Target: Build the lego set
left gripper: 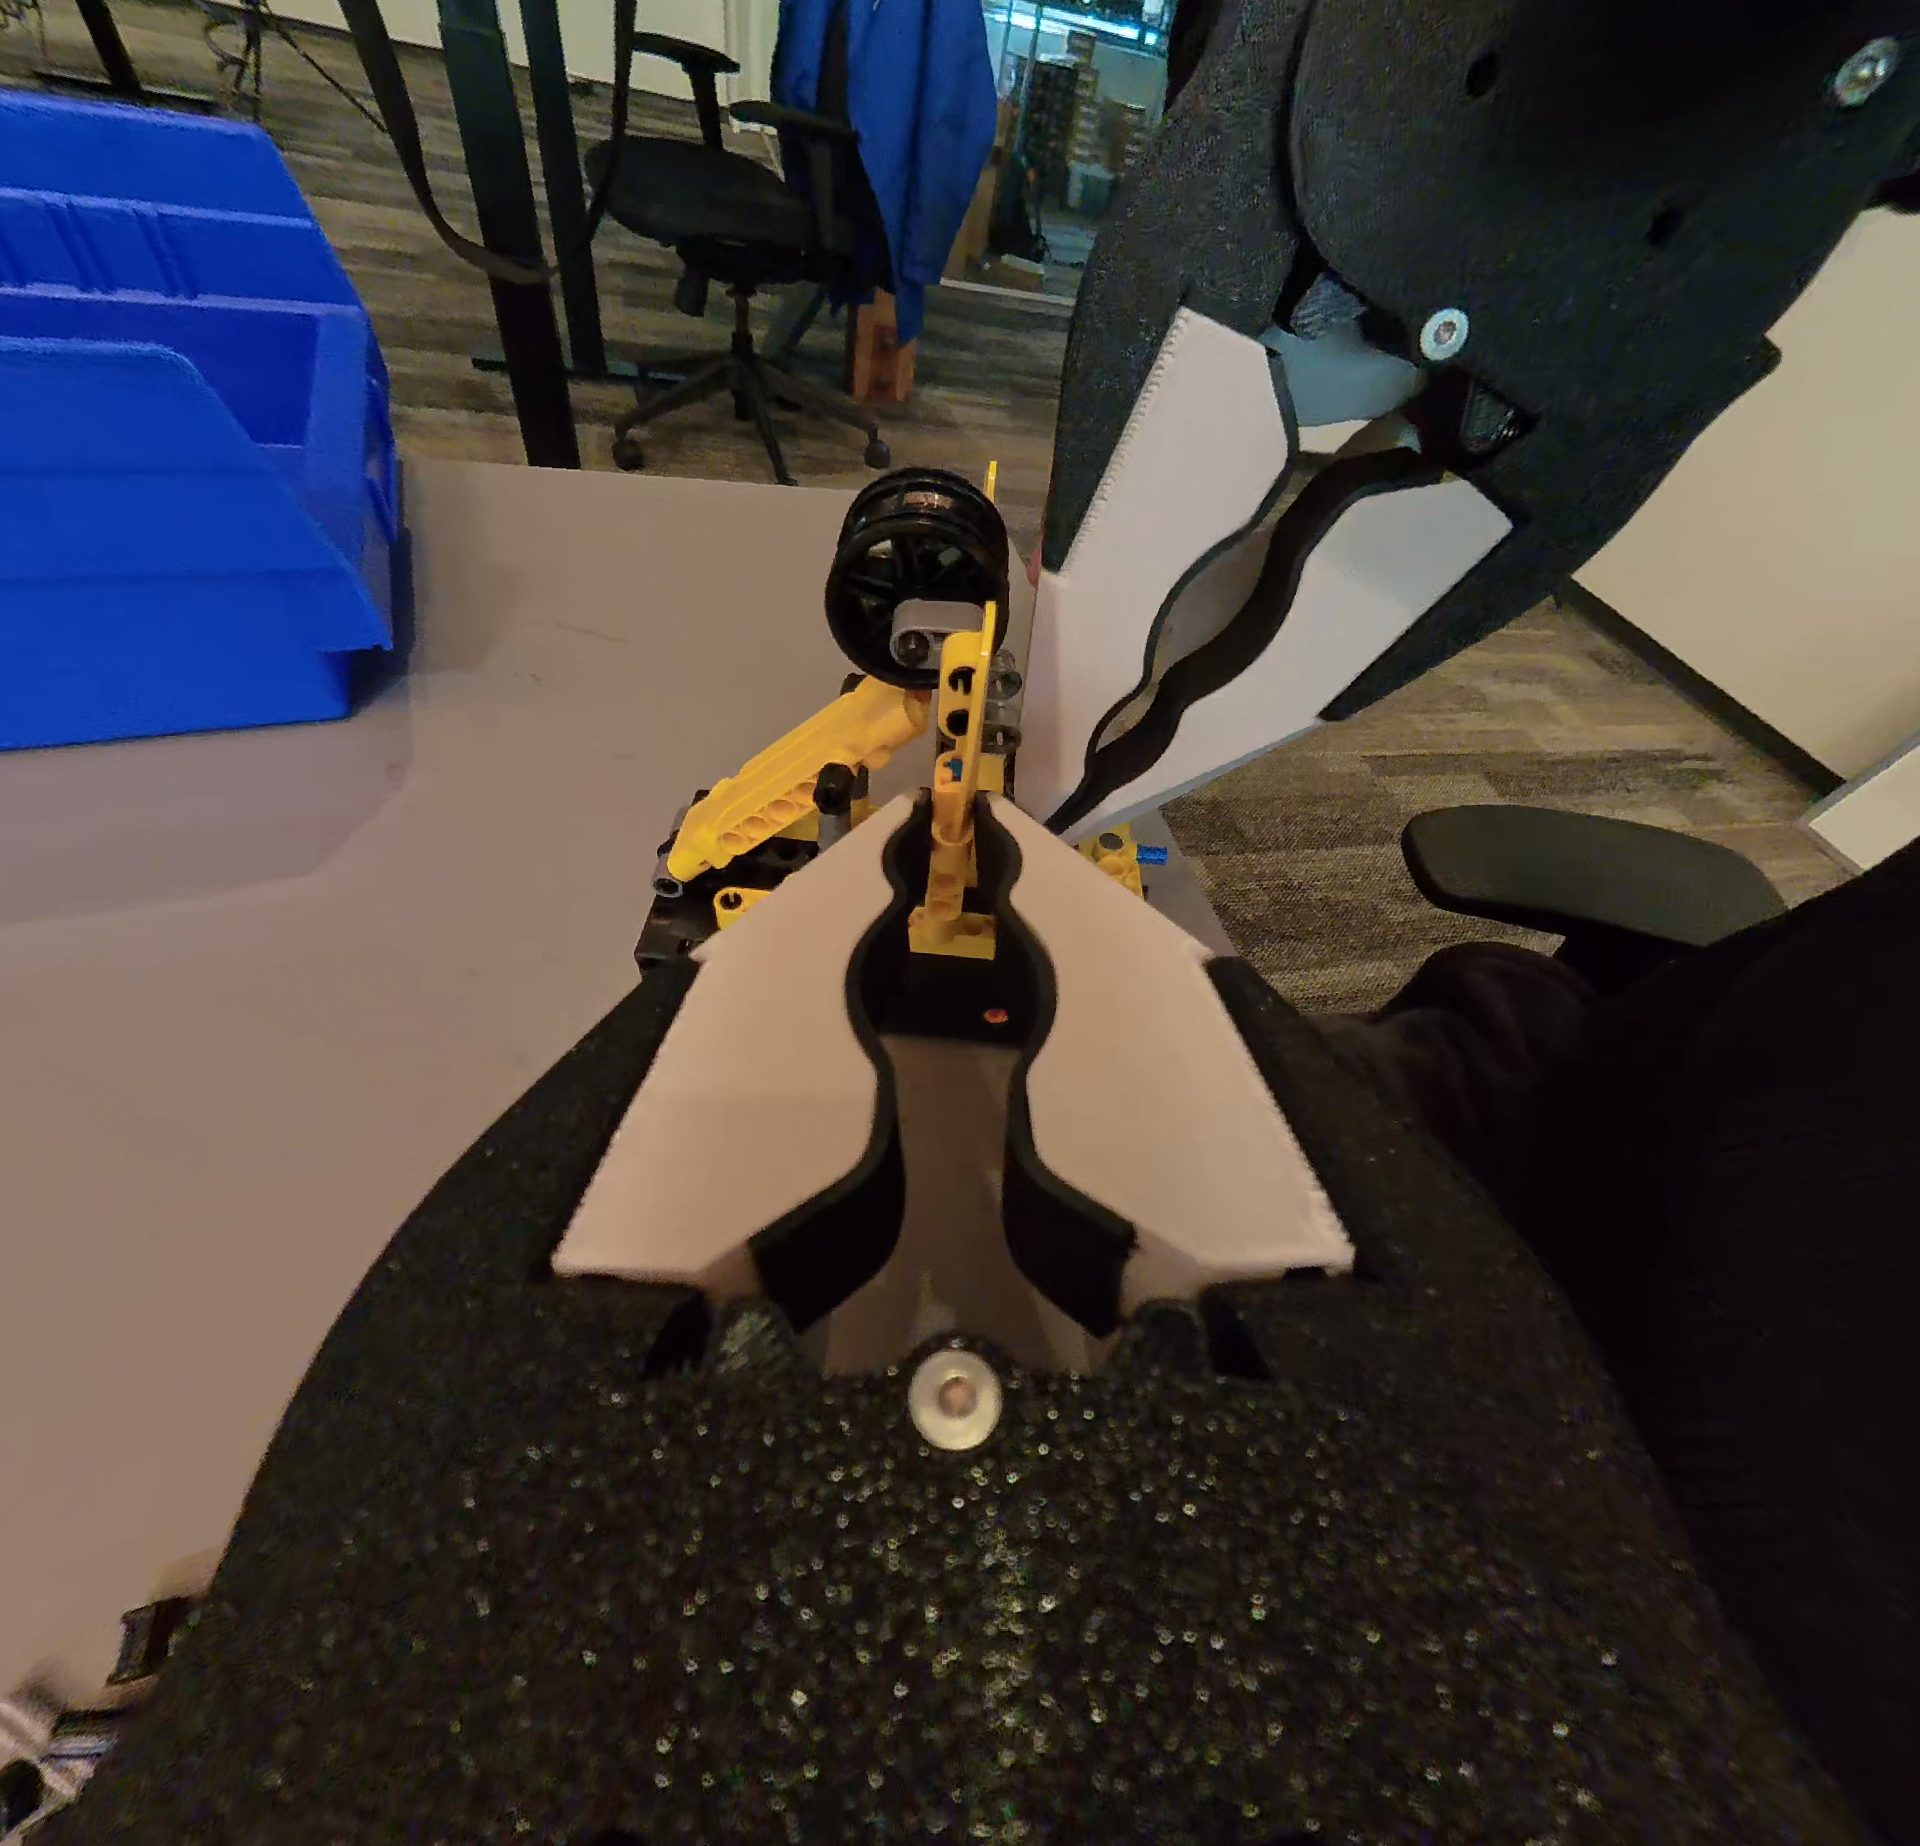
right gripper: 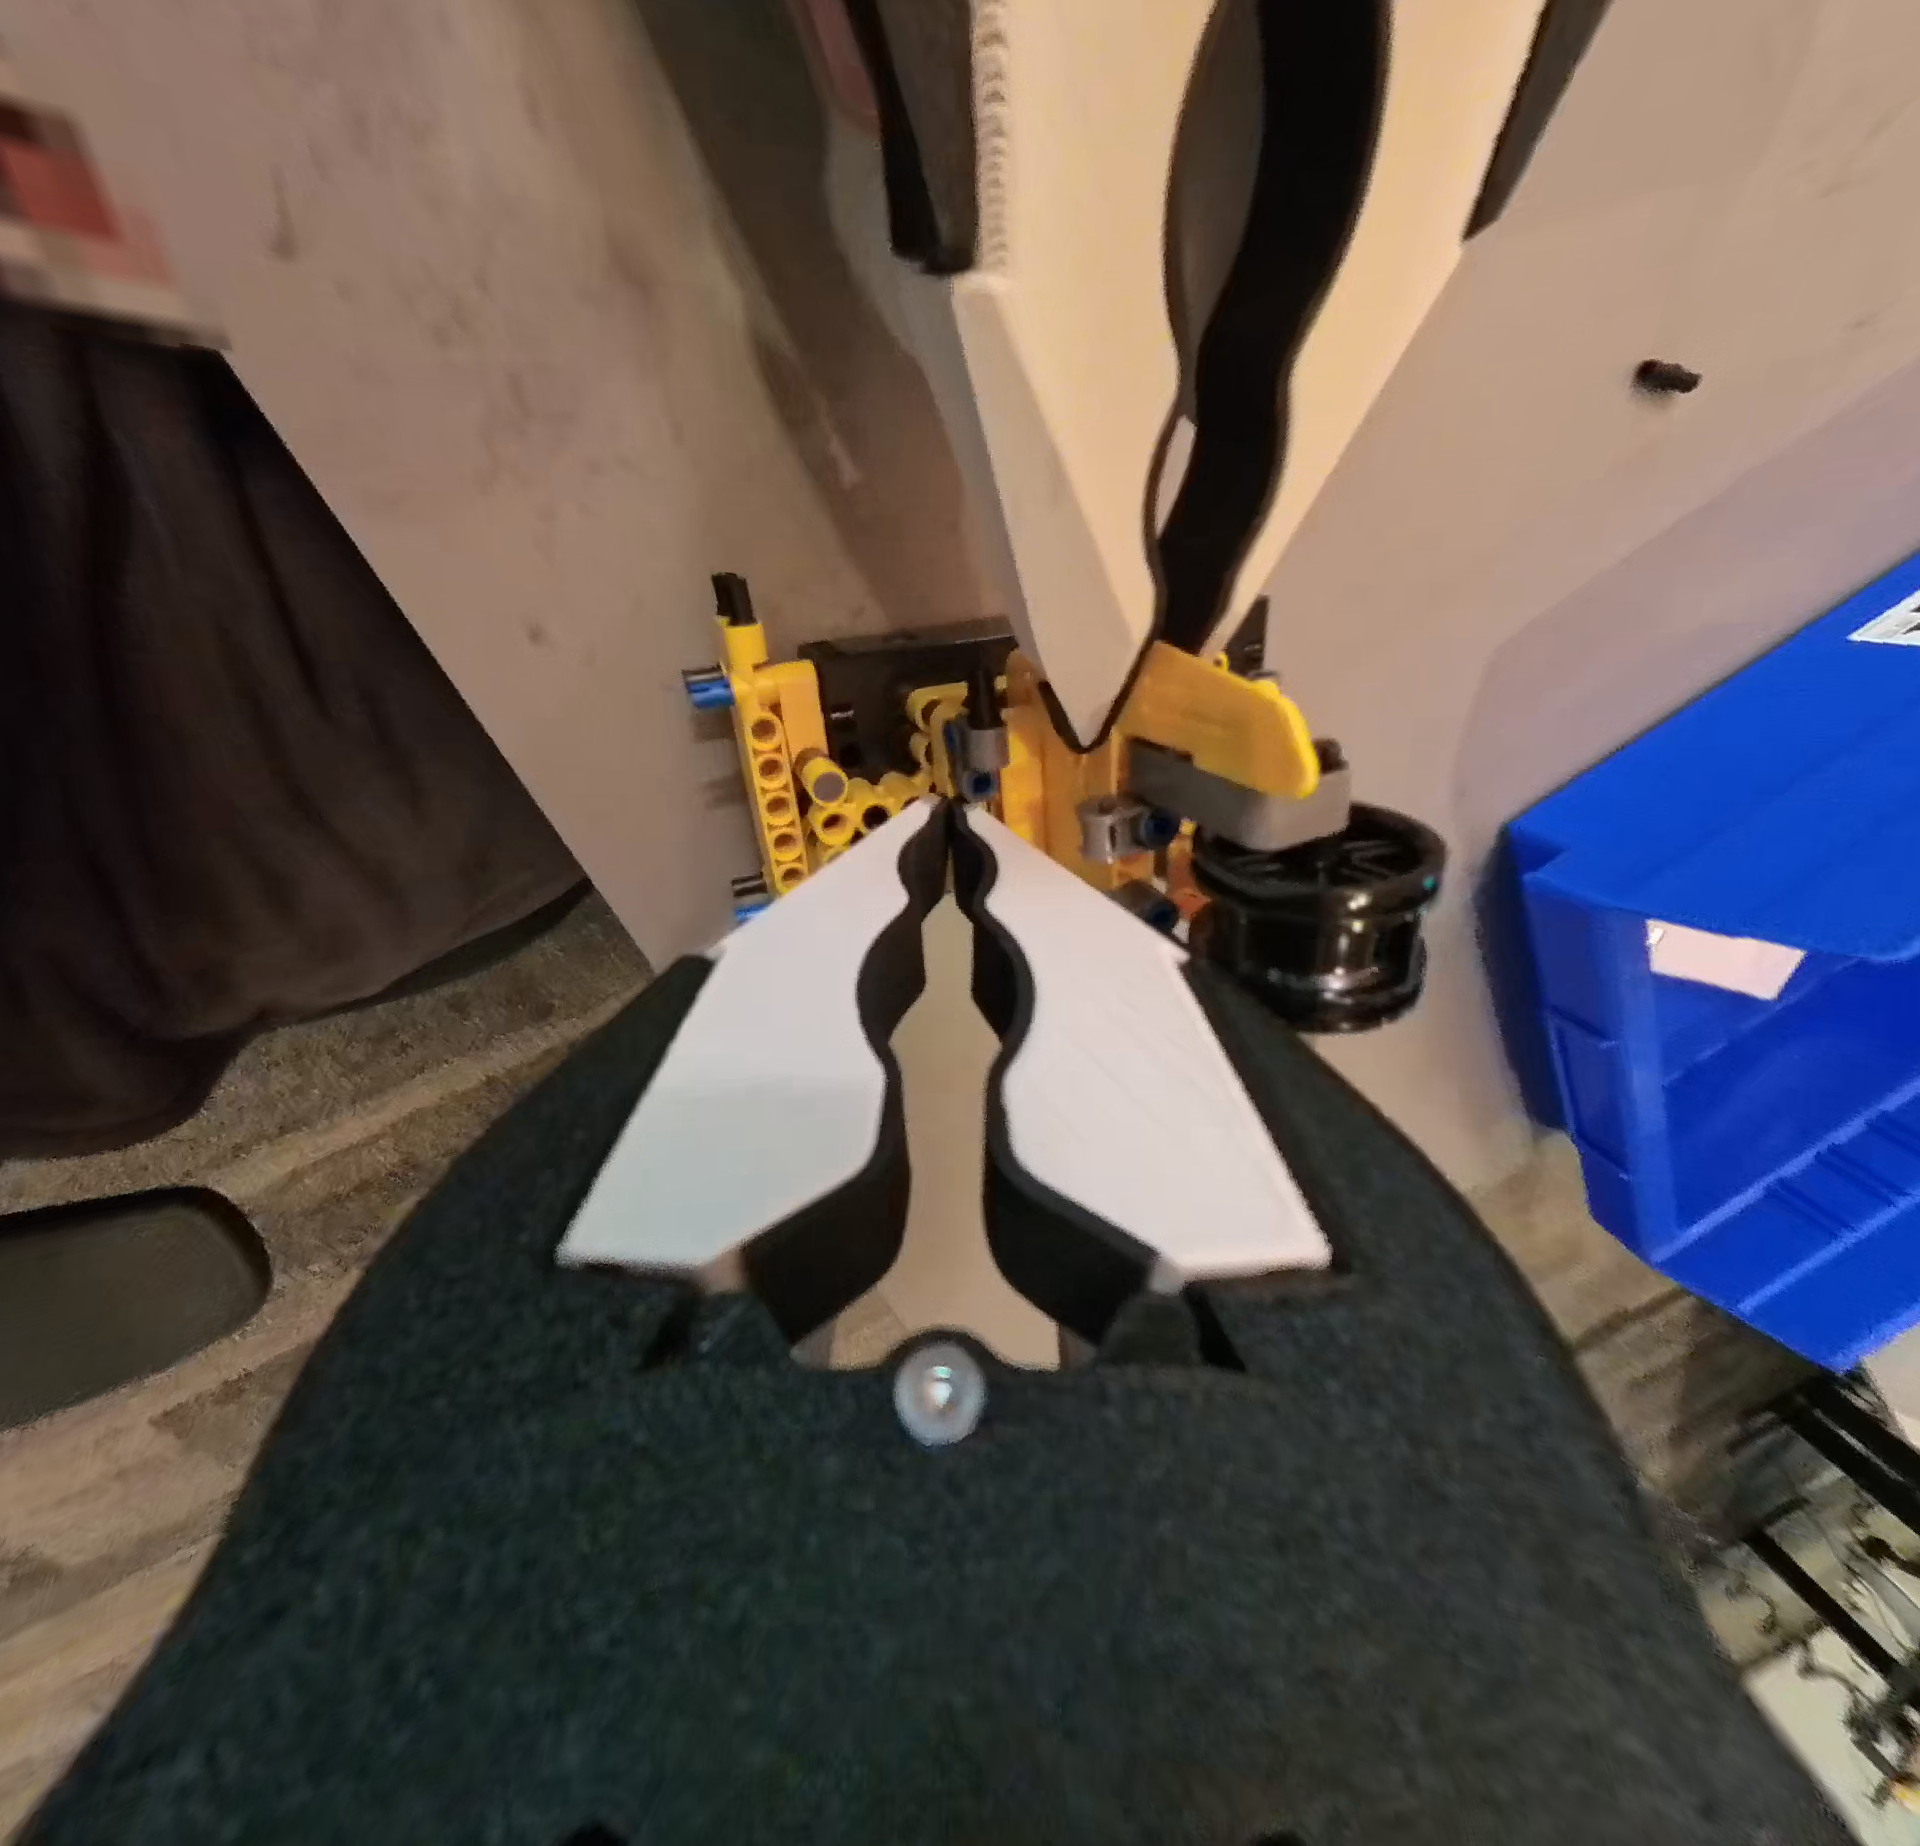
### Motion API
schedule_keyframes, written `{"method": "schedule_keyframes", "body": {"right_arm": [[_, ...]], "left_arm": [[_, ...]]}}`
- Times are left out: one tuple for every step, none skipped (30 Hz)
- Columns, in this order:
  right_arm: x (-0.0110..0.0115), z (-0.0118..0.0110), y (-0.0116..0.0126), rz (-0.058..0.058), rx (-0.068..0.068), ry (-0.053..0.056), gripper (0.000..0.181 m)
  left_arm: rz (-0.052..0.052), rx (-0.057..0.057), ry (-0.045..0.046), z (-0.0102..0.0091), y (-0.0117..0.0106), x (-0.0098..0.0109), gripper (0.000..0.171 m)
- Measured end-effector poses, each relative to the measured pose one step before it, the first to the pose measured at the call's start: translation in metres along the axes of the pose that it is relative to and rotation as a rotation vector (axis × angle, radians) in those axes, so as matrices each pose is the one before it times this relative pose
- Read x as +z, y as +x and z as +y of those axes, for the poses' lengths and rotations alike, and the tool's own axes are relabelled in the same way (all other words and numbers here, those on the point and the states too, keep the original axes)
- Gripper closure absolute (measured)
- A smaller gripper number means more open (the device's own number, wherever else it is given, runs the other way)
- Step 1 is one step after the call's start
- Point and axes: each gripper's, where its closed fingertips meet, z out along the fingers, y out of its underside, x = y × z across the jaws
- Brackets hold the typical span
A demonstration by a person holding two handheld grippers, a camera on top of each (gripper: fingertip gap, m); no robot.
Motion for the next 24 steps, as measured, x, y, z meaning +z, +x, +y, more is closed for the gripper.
{"method": "schedule_keyframes", "body": {"right_arm": [[0.00013, 0.00026, 0.00044, 0.0110, -0.0072, -0.0180, 0.181], [0.00016, 0.00030, 0.00029, 0.0120, -0.0056, -0.0173, 0.181], [-0.00005, 0.00033, 0.00002, 0.0095, -0.0062, -0.0148, 0.181], [0.00002, 0.00032, -0.00002, 0.0008, 0.0021, -0.0117, 0.181], [0.00005, 0.00032, -0.00017, -0.0103, 0.0081, -0.0080, 0.181], [-0.00005, -0.00004, -0.00009, -0.0176, 0.0074, -0.0044, 0.181], [0.00002, -0.00007, -0.00005, -0.0195, 0.0081, -0.0038, 0.181], [-0.00006, 0.00002, -0.00012, -0.0150, 0.0020, -0.0046, 0.181], [-0.00001, -0.00001, -0.00012, -0.0070, -0.0063, -0.0034, 0.181], [0.00007, 0.00003, 0.00010, -0.0019, -0.0108, -0.0023, 0.181], [-0.00005, 0.00018, -0.00003, -0.0031, -0.0079, -0.0017, 0.181], [-0.00001, 0.00001, 0.00014, -0.0064, -0.0036, -0.0014, 0.181], [0.00006, 0.00001, 0.00009, -0.0088, -0.0007, -0.0019, 0.181], [-0.00001, -0.00018, 0.00010, -0.0081, 0.0005, -0.0028, 0.181], [0.00005, -0.00017, -0.00005, -0.0034, 0.0002, -0.0023, 0.181], [0.00003, -0.00011, -0.00001, 0.0041, -0.0021, -0.0020, 0.181], [0.00001, -0.00011, -0.00017, 0.0097, -0.0088, -0.0022, 0.181], [0.00000, -0.00012, -0.00003, 0.0087, -0.0089, -0.0030, 0.181], [0.00000, -0.00031, -0.00001, 0.0041, -0.0027, -0.0051, 0.181], [0.00003, -0.00034, -0.00010, 0.0018, 0.0020, -0.0064, 0.181], [0.00000, -0.00035, 0.00003, 0.0044, 0.0000, -0.0070, 0.181], [0.00004, -0.00019, 0.00009, 0.0035, 0.0007, -0.0040, 0.181], [0.00010, 0.00023, 0.00022, -0.0066, 0.0126, 0.0018, 0.181], [0.00011, 0.00032, 0.00012, -0.0155, 0.0197, 0.0059, 0.181]], "left_arm": [[0.0010, -0.0060, 0.00096, -0.00007, -0.00054, 0.00023, 0.163], [0.0046, -0.0076, 0.00158, -0.00009, -0.00014, 0.00024, 0.163], [0.0051, -0.0086, 0.00094, -0.00001, 0.00000, 0.00019, 0.163], [0.0065, -0.0256, 0.00560, -0.00034, 0.00007, 0.00049, 0.163], [0.0109, -0.0317, 0.00433, -0.00009, 0.00029, 0.00020, 0.163], [0.0103, -0.0326, 0.00121, 0.00022, 0.00015, -0.00009, 0.163], [-0.0004, -0.0172, 0.00170, 0.00019, 0.00002, -0.00003, 0.163], [-0.0141, 0.0149, -0.00351, 0.00043, 0.00029, -0.00007, 0.163], [-0.0138, 0.0135, -0.00674, 0.00038, -0.00026, -0.00024, 0.163], [0.0001, -0.0102, 0.00058, 0.00010, -0.00015, 0.00000, 0.163], [0.0146, -0.0393, 0.00754, -0.00017, -0.00012, 0.00009, 0.162], [0.0139, -0.0304, 0.00780, -0.00039, -0.00050, 0.00023, 0.162], [0.0031, -0.0069, -0.00220, -0.00006, -0.00046, 0.00003, 0.162], [-0.0079, 0.0106, -0.00477, 0.00021, -0.00035, -0.00013, 0.162], [-0.0101, 0.0140, -0.00140, 0.00027, -0.00013, -0.00008, 0.162], [-0.0035, 0.0043, -0.00320, 0.00043, 0.00015, -0.00012, 0.162], [0.0030, -0.0028, -0.00537, 0.00053, 0.00067, -0.00034, 0.162], [0.0022, -0.0052, -0.00404, 0.00049, 0.00040, -0.00038, 0.162], [0.0029, -0.0179, -0.00045, 0.00047, 0.00039, -0.00050, 0.162], [0.0126, -0.0357, 0.00200, 0.00029, 0.00035, -0.00056, 0.162], [0.0179, -0.0337, 0.00445, 0.00039, 0.00043, -0.00057, 0.162], [0.0123, -0.0229, 0.00614, 0.00003, 0.00005, -0.00002, 0.162], [-0.0073, 0.0035, 0.00446, -0.00037, -0.00059, 0.00067, 0.162], [-0.0171, 0.0201, -0.00381, -0.00024, -0.00068, 0.00070, 0.162]]}}
